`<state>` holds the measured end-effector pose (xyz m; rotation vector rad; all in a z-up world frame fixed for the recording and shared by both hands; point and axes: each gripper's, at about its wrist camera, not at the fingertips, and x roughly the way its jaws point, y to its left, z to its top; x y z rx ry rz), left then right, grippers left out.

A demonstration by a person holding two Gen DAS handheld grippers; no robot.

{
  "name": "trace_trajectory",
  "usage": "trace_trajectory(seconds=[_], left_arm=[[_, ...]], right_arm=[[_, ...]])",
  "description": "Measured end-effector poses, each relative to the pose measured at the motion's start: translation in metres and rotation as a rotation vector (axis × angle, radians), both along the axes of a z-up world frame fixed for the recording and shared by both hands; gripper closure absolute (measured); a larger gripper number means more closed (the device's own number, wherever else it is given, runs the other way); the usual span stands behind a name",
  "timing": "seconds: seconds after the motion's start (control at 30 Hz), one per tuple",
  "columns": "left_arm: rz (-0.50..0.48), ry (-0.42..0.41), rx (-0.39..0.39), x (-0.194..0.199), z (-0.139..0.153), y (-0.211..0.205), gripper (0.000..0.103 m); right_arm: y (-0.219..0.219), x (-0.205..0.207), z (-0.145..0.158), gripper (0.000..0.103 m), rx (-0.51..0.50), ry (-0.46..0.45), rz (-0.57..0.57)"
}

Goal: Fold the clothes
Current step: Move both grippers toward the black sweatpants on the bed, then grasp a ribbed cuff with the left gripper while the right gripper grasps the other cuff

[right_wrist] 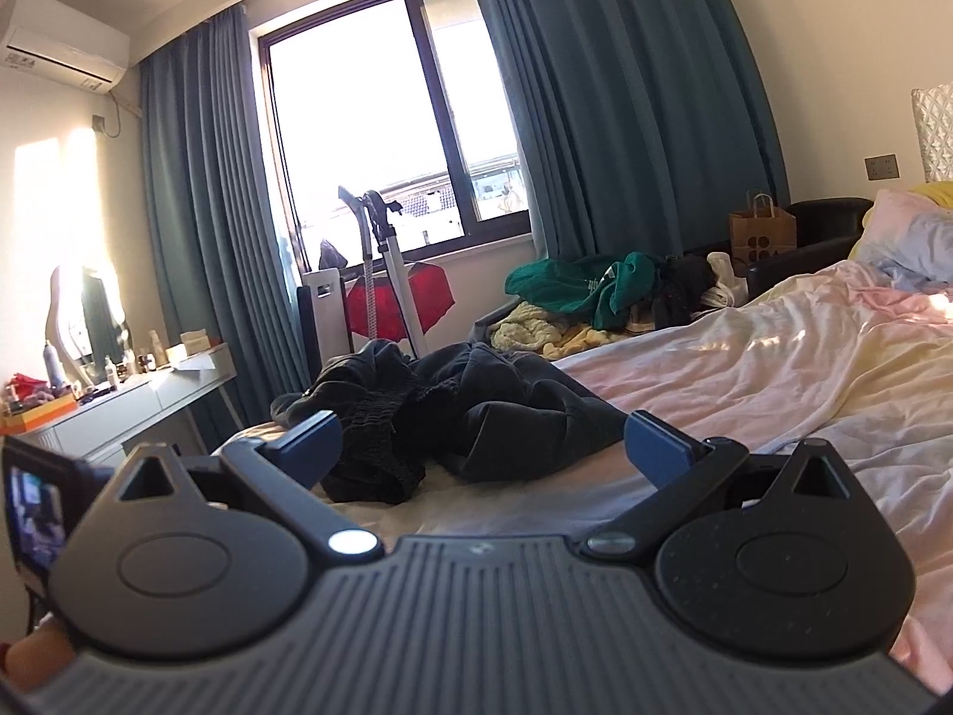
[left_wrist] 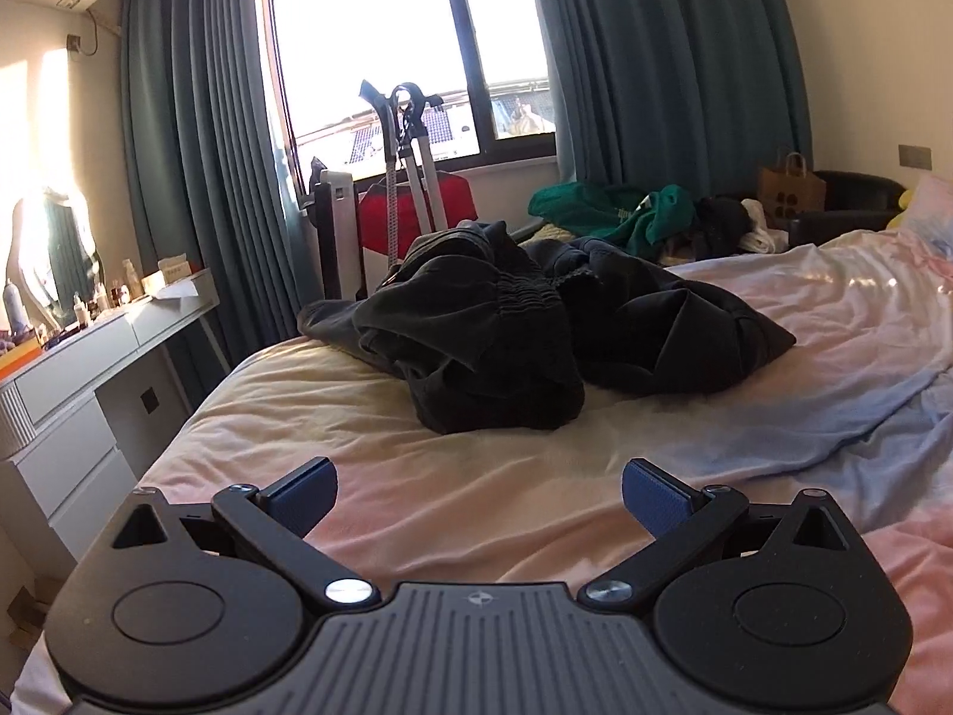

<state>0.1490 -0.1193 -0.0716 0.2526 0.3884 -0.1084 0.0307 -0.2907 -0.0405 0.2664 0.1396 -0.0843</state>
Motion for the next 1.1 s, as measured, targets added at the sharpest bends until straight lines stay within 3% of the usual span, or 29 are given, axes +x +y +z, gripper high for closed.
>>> trace_trajectory(seconds=[0.23,0.53,0.7,0.77,0.8,0.87,0.97,1.1], left_arm=[[0.016,-0.064,0.051,0.065,-0.022,-0.048,0.0],[0.027,-0.097,0.052,0.135,-0.045,-0.075,0.006],[0.089,-0.086,0.076,0.183,-0.054,-0.08,0.016],[0.155,-0.084,0.047,0.203,-0.052,-0.074,0.039],[0.19,-0.067,0.019,0.214,-0.049,-0.069,0.046],[0.218,-0.052,-0.026,0.224,-0.041,-0.057,0.078],[0.229,-0.092,-0.082,0.215,-0.022,-0.033,0.092],[0.198,-0.17,-0.156,0.175,0.021,0.014,0.094]], right_arm=[[-0.011,0.02,-0.022,0.0,0.001,0.061,-0.035],[-0.037,0.045,-0.05,0.0,0.117,0.136,-0.095],[-0.042,0.055,-0.064,0.0,0.149,0.158,-0.106],[-0.041,0.06,-0.069,0.0,0.144,0.166,-0.104],[-0.04,0.064,-0.072,0.0,0.133,0.173,-0.103],[-0.035,0.071,-0.078,0.0,0.108,0.19,-0.1],[-0.028,0.08,-0.085,0.0,0.081,0.208,-0.084],[-0.017,0.081,-0.088,0.0,0.017,0.2,-0.07]])
